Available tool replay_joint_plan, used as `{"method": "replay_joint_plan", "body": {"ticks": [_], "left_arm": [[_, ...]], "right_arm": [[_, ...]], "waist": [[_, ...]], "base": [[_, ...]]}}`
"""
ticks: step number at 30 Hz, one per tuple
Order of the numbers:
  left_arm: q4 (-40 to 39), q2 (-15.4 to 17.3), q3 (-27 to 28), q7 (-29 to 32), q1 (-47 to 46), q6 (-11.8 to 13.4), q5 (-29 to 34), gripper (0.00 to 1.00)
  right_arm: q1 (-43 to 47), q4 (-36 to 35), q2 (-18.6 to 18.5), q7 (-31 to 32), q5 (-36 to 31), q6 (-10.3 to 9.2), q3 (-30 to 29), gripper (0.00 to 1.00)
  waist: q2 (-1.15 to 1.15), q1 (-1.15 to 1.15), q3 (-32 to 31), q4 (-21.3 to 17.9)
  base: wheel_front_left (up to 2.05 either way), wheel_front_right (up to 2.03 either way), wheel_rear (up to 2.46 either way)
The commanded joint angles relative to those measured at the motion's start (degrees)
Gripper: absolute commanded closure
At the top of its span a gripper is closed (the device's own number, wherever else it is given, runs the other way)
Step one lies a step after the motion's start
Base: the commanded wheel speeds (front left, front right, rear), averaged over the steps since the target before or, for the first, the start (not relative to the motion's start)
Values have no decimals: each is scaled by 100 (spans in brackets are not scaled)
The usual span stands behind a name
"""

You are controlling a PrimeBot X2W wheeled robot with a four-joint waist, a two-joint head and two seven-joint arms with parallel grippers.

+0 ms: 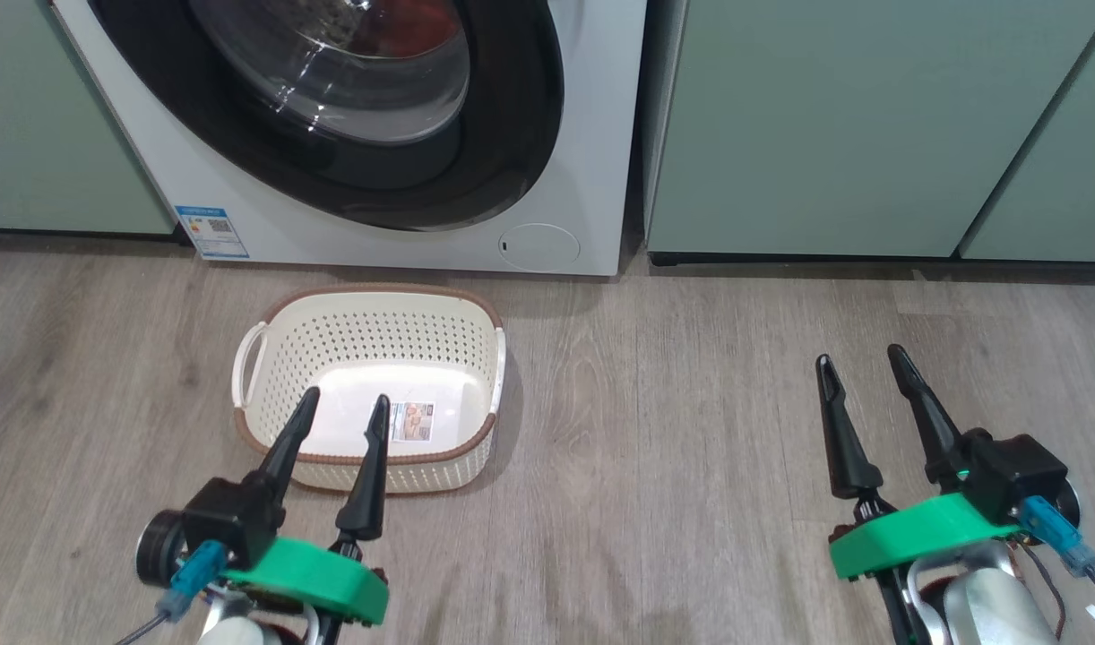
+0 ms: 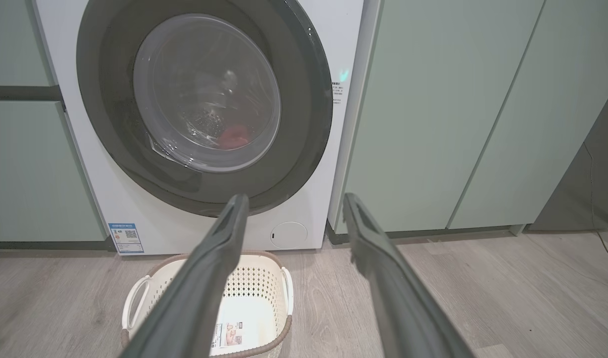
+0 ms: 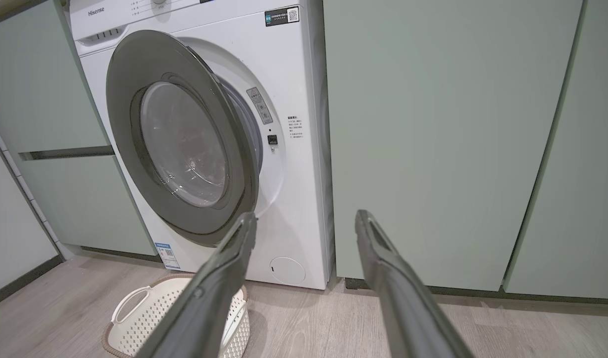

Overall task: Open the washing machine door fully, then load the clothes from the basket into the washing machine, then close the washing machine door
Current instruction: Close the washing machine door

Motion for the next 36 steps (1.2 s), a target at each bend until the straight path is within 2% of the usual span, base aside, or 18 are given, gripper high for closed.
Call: {"method": "replay_joint_plan", "body": {"ticks": [1,7,8,9,10,16,21,29,30,36], "left_arm": [[-173,-14,165,-71,-192,19,-22,0],[-184,-14,142,-71,-197,23,-33,0],[-186,-14,138,-71,-196,24,-31,0],[-188,-14,134,-71,-198,26,-30,0],[-187,-14,126,-71,-204,27,-31,0],[-224,-14,5,-71,-328,32,-23,0],[-268,-14,-143,-71,-610,36,-35,0],[-357,-14,-460,-71,-1188,117,-142,0],[-357,-14,-460,-71,-1188,117,-142,0],[-491,-14,-664,-71,-1555,256,-309,0]], "right_arm": [[-174,-183,11,-54,-39,0,124,0],[-176,-197,-7,-54,-48,0,126,0],[-176,-184,-9,-54,-35,0,140,22],[-182,-182,-15,-54,-19,0,151,63],[-191,-188,-25,-54,-14,0,162,100],[-381,-372,-163,-54,-51,0,375,100],[-924,-485,-455,-54,-40,0,763,100],[-2644,-226,-1463,-54,180,0,2083,100],[-2644,-226,-1463,-54,180,0,2083,100],[-4386,378,-2168,-54,595,0,3003,100]], "waist": [[0,0,6,8],[0,0,57,38],[0,0,72,42],[0,0,94,48],[0,0,115,57],[0,0,465,178],[0,0,1036,416],[0,0,2079,939],[0,0,2079,939],[0,0,2762,1392]], "base": [[0,0,0],[0,0,0],[0,0,0],[0,0,0],[0,0,0],[0,0,0],[0,0,0],[0,0,0],[0,0,0],[0,0,0]]}}
